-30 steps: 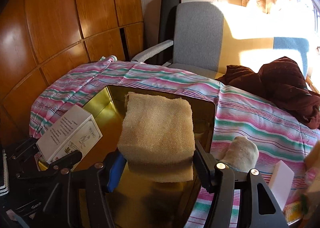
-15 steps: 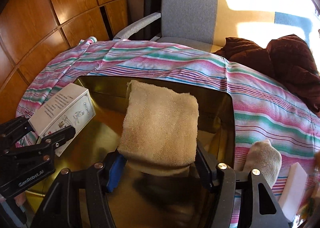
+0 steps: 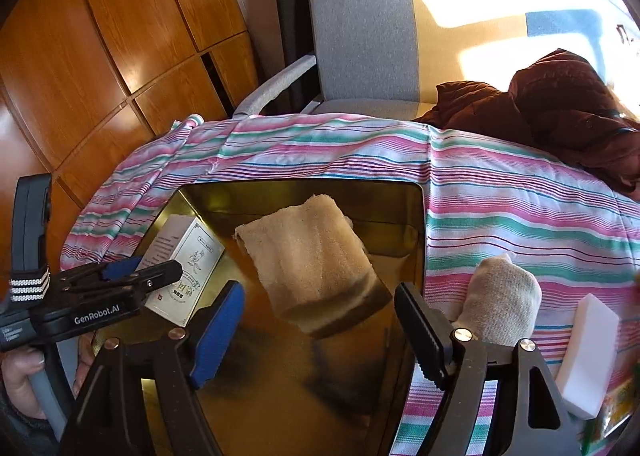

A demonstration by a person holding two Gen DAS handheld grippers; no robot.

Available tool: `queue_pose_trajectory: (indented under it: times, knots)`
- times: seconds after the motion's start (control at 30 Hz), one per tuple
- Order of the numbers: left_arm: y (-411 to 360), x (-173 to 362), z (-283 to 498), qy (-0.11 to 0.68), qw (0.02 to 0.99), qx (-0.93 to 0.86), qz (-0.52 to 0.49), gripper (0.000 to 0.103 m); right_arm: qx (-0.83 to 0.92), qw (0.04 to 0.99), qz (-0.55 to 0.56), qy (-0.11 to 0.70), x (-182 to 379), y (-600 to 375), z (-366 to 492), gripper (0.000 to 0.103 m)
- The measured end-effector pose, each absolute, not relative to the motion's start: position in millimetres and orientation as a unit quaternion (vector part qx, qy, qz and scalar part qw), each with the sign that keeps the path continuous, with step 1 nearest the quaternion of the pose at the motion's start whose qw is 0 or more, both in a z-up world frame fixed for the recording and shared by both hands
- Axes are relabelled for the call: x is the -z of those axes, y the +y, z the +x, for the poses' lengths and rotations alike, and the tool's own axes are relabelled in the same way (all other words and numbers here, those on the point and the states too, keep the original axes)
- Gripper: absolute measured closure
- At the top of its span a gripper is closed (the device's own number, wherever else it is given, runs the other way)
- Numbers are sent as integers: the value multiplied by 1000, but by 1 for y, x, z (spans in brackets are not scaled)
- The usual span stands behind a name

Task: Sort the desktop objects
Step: 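Move both tools back to the pile, left tool toward the beige rolled cloth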

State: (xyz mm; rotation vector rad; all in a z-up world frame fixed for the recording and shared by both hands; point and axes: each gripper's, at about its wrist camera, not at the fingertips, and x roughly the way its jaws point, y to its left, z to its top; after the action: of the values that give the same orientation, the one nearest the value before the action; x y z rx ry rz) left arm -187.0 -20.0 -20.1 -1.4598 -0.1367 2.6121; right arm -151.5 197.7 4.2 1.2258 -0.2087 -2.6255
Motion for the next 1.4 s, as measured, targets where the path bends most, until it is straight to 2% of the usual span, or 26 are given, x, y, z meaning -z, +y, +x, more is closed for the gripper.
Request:
queue_pose_trajectory:
  times: [0.33, 0.43, 0.67, 0.87, 1.13, 1.4]
  knots:
    - [-13, -18, -137, -5, 32, -917, -398, 42, 927, 73, 354, -100, -15, 257, -77, 22]
    - [8, -29, -118, -18, 87, -919, -384, 42, 933, 41, 344, -99, -10, 284, -51, 21]
    - [102, -36, -77, 7, 237, -893, -383, 42, 930, -34, 355, -92, 17, 342, 0, 20]
    - [178, -25, -59, 39, 294, -868, -398, 42, 931, -66, 344, -100, 32, 381, 35, 20]
    - [235, -8, -68, 62, 278, -859, -425, 42, 938, -81, 315, -116, 44, 409, 63, 18]
    - [272, -2, -119, 86, 223, -863, -445, 42, 944, -72, 293, -136, 52, 422, 66, 17]
